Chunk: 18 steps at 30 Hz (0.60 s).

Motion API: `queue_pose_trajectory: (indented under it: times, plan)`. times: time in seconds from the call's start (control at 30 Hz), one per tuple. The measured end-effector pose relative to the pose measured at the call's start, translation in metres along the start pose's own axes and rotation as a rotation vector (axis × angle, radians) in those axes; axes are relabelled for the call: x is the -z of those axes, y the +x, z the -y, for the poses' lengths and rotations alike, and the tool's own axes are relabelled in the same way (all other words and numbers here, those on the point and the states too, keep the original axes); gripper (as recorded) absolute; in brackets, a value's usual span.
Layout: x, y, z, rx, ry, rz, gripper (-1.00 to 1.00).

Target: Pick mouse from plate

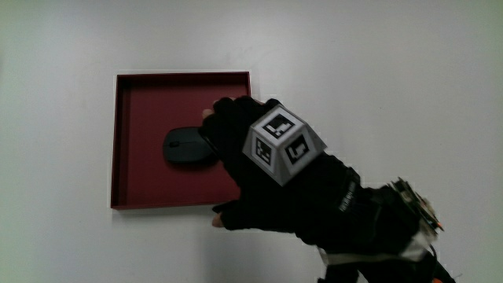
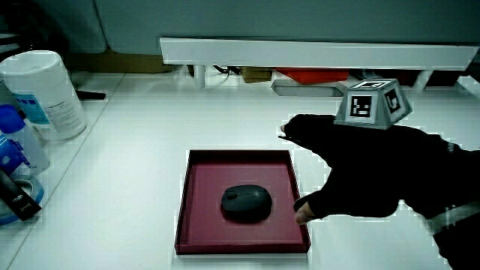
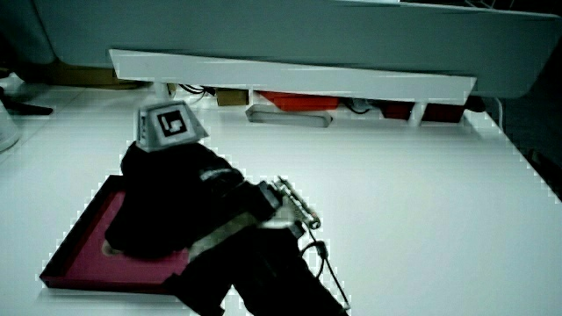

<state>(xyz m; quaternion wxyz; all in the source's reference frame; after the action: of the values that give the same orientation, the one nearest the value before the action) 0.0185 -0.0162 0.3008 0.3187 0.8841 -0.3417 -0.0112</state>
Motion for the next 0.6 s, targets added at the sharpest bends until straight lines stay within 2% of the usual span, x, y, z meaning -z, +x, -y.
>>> queue_pose_trajectory:
  times: [0.03, 0.07, 0.1, 0.13, 0.17, 0.2, 0.3, 0.33, 0.4, 0.43, 0.6]
  plan:
    - [0.000, 0.000, -0.005, 0.027, 0.063, 0.022, 0.00]
    - [0.000, 0.000, -0.011, 0.034, 0.034, 0.013, 0.00]
    - [0.000, -0.001, -0.017, 0.008, 0.000, -0.005, 0.00]
    - [-0.001, -0.002, -0.021, -0.014, 0.015, -0.005, 0.00]
    - [0.002, -0.001, -0.029, 0.018, -0.013, -0.009, 0.00]
    - [0.005, 0.000, -0.037, 0.018, -0.047, -0.021, 0.00]
    - [0.009, -0.002, -0.054, -0.006, -0.102, -0.048, 0.00]
    - [0.013, -0.002, -0.061, -0.009, -0.144, -0.062, 0.00]
    - [0.017, 0.000, -0.073, -0.009, -0.143, -0.063, 0.00]
    - [0.019, 0.001, -0.079, -0.007, -0.167, -0.071, 0.00]
    - [0.031, 0.003, -0.101, 0.006, -0.213, -0.090, 0.00]
